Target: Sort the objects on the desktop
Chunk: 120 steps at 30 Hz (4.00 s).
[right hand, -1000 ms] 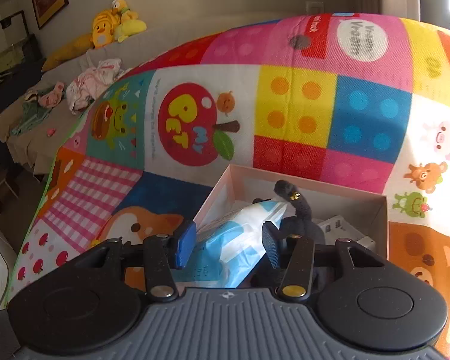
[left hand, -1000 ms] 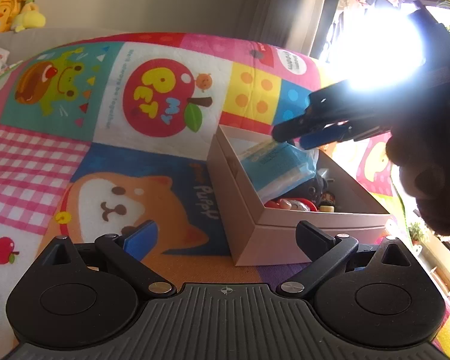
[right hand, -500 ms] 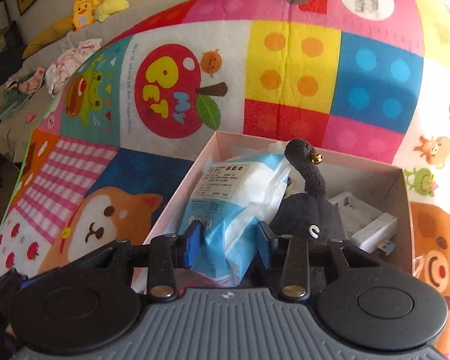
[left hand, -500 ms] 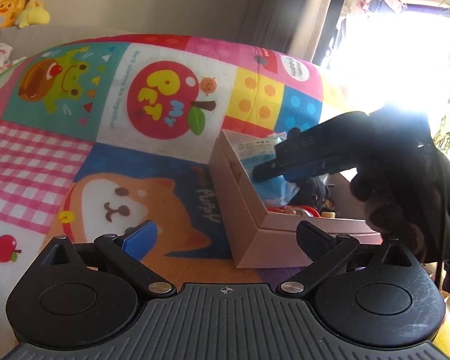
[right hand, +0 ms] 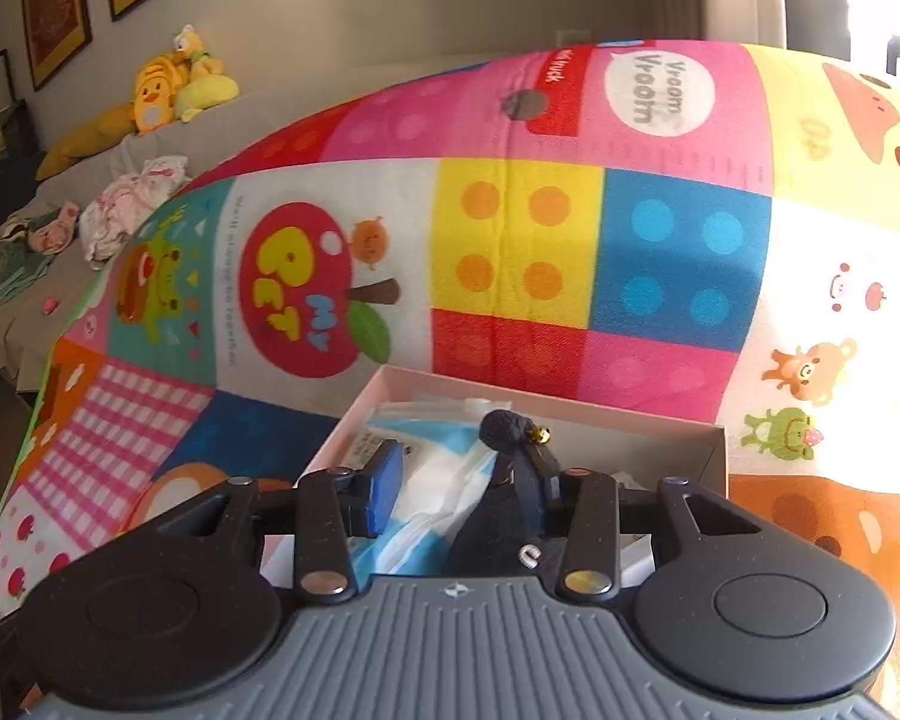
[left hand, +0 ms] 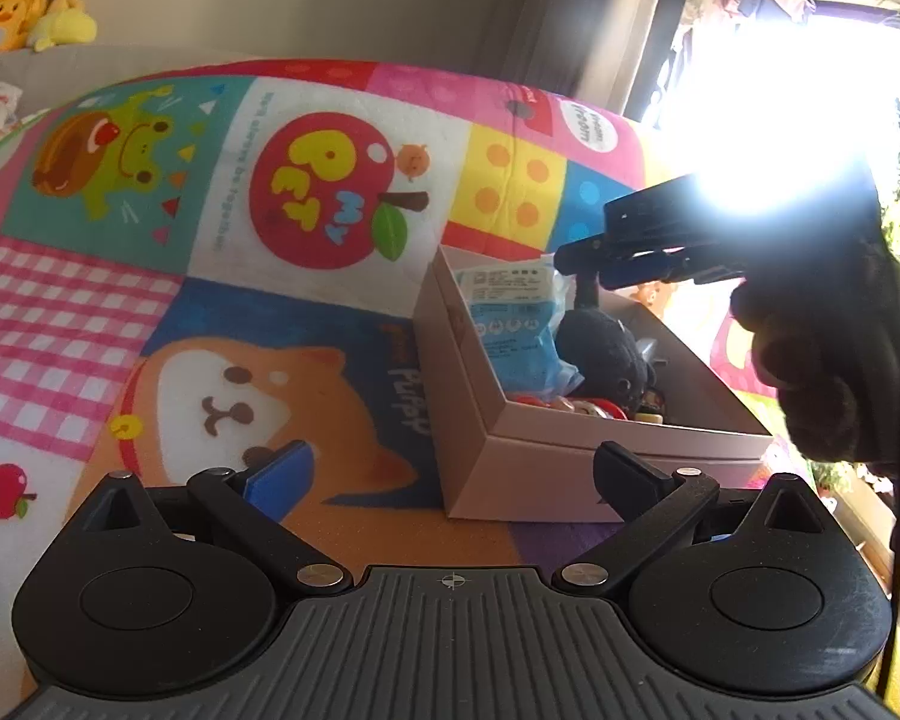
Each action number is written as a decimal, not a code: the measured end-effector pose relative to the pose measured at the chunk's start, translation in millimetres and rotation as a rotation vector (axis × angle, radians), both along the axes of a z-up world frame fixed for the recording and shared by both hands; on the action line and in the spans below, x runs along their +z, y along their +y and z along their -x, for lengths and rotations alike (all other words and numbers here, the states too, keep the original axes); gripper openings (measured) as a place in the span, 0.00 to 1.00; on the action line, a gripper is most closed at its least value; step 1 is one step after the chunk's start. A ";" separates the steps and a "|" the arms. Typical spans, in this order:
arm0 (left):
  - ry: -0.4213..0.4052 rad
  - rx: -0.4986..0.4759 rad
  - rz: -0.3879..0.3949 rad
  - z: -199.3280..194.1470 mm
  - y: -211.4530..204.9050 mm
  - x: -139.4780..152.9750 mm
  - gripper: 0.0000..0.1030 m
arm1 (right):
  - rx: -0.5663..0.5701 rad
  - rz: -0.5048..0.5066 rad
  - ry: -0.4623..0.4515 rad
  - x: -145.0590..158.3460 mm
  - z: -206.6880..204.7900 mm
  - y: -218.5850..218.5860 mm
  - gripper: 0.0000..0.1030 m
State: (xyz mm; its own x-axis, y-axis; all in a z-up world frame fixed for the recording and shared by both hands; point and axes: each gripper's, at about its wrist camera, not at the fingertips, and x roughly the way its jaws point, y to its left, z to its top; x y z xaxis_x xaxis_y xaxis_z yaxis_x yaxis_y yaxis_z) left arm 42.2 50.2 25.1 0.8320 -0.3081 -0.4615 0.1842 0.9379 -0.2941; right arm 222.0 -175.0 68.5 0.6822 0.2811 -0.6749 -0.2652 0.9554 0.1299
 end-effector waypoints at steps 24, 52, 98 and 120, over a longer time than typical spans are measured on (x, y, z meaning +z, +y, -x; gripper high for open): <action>-0.001 0.008 0.001 1.3 -2.0 -3.4 1.00 | -0.026 0.076 0.031 -7.5 -25.1 27.1 0.39; 0.095 0.010 -0.157 45.0 -28.8 -9.7 1.00 | -0.005 0.023 -0.048 -36.6 230.5 -62.2 1.00; 0.161 0.140 -0.321 44.9 -72.6 -26.0 1.00 | -0.112 0.102 -0.076 -88.9 214.0 -44.6 1.00; 0.161 0.140 -0.321 44.9 -72.4 -26.2 1.00 | -0.112 0.102 -0.076 -89.0 213.8 -44.6 1.00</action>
